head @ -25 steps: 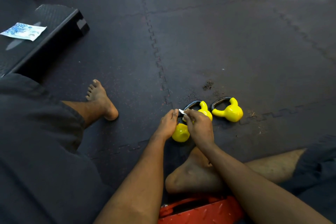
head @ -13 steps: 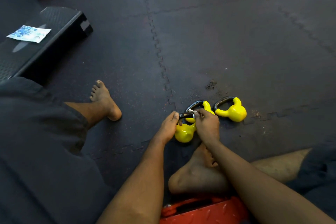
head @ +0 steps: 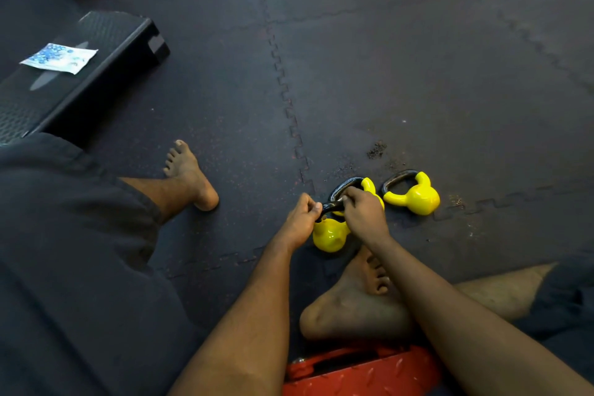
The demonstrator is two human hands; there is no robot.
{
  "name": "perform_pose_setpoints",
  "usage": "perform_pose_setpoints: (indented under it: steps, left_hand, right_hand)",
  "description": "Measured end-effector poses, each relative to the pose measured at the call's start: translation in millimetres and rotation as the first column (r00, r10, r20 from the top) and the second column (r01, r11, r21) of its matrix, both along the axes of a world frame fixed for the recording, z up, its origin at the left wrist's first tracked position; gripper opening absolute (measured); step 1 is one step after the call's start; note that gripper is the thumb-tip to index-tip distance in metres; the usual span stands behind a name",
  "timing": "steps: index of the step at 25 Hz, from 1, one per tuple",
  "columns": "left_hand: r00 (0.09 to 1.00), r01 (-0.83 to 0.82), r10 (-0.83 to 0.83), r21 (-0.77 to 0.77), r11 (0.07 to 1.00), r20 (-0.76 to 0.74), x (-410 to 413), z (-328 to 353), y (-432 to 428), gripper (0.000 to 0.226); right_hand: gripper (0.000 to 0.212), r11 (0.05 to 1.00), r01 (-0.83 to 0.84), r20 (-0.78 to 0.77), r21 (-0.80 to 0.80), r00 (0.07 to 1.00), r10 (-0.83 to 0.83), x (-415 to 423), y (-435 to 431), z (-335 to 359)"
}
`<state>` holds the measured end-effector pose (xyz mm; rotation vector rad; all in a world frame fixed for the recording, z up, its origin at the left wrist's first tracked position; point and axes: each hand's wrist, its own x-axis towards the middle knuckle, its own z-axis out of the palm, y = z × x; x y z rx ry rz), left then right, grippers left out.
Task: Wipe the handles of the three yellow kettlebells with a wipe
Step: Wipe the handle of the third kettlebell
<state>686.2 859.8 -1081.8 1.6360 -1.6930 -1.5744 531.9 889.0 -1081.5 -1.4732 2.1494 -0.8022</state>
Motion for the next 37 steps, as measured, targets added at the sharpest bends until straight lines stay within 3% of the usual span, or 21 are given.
perform_pose_setpoints:
  steps: [4, 9, 11, 16, 21, 25, 28, 31, 34, 35, 37]
  left_hand:
    - [1.000, 0.006, -0.005, -0.037, 0.999, 0.027, -5, 3, 2, 0.017]
    - [0.998, 0.033, -0.030, -0.069, 0.997, 0.048, -14, 4, 4, 0.020]
    - [0.998, 0.040, -0.036, -0.075, 0.996, 0.048, -18, 2, 4, 0.021]
    - [0.999, 0.030, -0.027, -0.132, 0.991, 0.024, -14, -6, 4, 0.018]
    - [1.000, 0.010, -0.009, -0.157, 0.988, 0.003, -6, -11, 4, 0.024]
    - [0.997, -0.071, 0.071, -0.138, 0.988, -0.007, 3, -14, 5, 0.025]
    - [0.994, -0.102, 0.104, -0.088, 0.991, 0.017, 9, -15, 7, 0.025]
    - [0.997, -0.078, 0.078, -0.074, 0.994, 0.001, 12, -16, 13, 0.025]
    - [0.999, -0.048, 0.048, -0.119, 0.992, 0.003, 12, -12, 15, 0.024]
    - [0.999, -0.041, 0.042, -0.135, 0.990, 0.008, 12, -11, 15, 0.024]
    - [0.999, -0.031, 0.032, -0.162, 0.986, 0.006, 13, -9, 16, 0.026]
  right_hand:
    - [0.021, 0.989, -0.128, 0.055, 0.070, 0.991, 0.125, 5, -1, 3]
    - [0.023, 0.988, 0.085, 0.084, 0.130, 0.992, -0.096, -17, 4, -4]
    - [0.023, 0.989, 0.118, 0.086, 0.091, 0.988, -0.126, -11, 6, -3]
    - [0.016, 0.992, 0.031, 0.053, -0.121, 0.998, -0.025, 10, 14, 2]
    - [0.018, 0.979, 0.074, -0.016, -0.190, 0.997, -0.079, 10, 21, 0]
    - [0.022, 0.961, -0.150, -0.044, -0.232, 0.989, 0.144, 24, 16, -4]
    - [0.025, 0.950, -0.287, -0.187, -0.125, 0.947, 0.262, 26, -1, 4]
    - [0.017, 0.922, -0.374, -0.368, 0.098, 0.848, 0.382, 26, -15, 19]
    - [0.016, 0.861, -0.355, -0.247, 0.363, 0.855, 0.456, 18, -30, 20]
    - [0.018, 0.810, -0.378, -0.184, 0.449, 0.848, 0.498, 15, -34, 21]
    - [0.020, 0.651, -0.476, -0.122, 0.591, 0.745, 0.656, 10, -41, 27]
